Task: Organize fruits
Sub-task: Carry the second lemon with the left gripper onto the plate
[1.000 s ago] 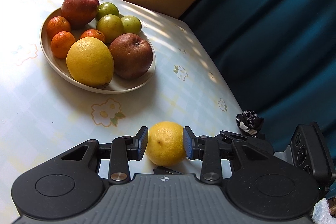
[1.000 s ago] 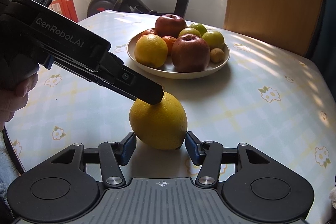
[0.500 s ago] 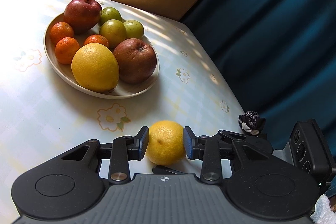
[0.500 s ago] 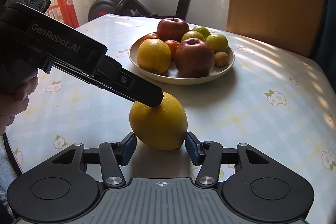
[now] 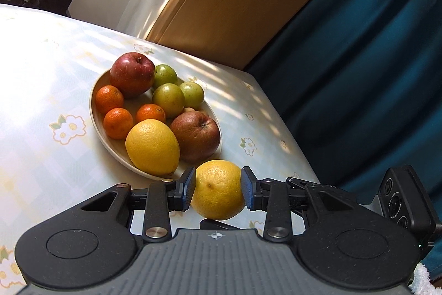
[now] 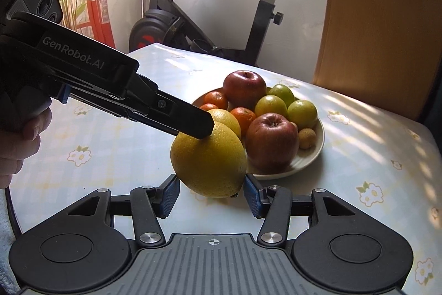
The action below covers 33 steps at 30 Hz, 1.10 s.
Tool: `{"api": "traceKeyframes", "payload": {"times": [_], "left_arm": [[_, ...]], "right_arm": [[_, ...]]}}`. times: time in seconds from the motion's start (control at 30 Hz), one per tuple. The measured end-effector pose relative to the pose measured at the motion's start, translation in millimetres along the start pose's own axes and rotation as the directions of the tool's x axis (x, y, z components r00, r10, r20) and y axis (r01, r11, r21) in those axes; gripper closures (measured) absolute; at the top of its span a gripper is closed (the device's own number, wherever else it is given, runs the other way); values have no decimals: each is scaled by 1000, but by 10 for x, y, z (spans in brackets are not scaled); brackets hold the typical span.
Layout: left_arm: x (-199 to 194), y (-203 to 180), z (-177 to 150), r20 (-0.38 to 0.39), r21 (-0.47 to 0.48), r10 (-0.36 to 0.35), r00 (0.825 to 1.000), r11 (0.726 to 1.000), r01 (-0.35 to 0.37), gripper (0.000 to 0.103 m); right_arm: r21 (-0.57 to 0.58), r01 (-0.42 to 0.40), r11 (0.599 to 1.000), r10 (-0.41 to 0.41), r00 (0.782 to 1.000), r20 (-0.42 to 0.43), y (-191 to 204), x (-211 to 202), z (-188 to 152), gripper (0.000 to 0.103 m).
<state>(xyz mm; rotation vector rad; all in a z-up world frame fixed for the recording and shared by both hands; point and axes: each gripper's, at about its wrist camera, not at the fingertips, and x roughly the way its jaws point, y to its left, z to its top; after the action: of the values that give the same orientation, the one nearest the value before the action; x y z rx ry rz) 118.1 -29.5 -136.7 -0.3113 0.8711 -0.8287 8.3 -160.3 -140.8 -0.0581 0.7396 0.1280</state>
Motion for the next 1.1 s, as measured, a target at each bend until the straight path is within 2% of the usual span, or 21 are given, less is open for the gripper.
{"api": "traceKeyframes", "payload": {"times": [0.2,0.5,0.73,1.1], "left_arm": [[-43,-34,277,51,20,21,998,1000,-22,65],[55,128,730,64,-1,42,997,999,-42,65],[209,270,894,41,30,105,994,994,-106,65],[317,532,923,12,-30,109,994,994,-108,65]], "right_arm": [[-30,1,1000,0,1000,28,-82,91,303,56],[-70,-15,997,17,1000,26,-265,437,727,56],[-83,-33,996,32,999,-18,-319,761,849,56],[-89,-61,994,54,995,-81,-330,1045,898,56]]}}
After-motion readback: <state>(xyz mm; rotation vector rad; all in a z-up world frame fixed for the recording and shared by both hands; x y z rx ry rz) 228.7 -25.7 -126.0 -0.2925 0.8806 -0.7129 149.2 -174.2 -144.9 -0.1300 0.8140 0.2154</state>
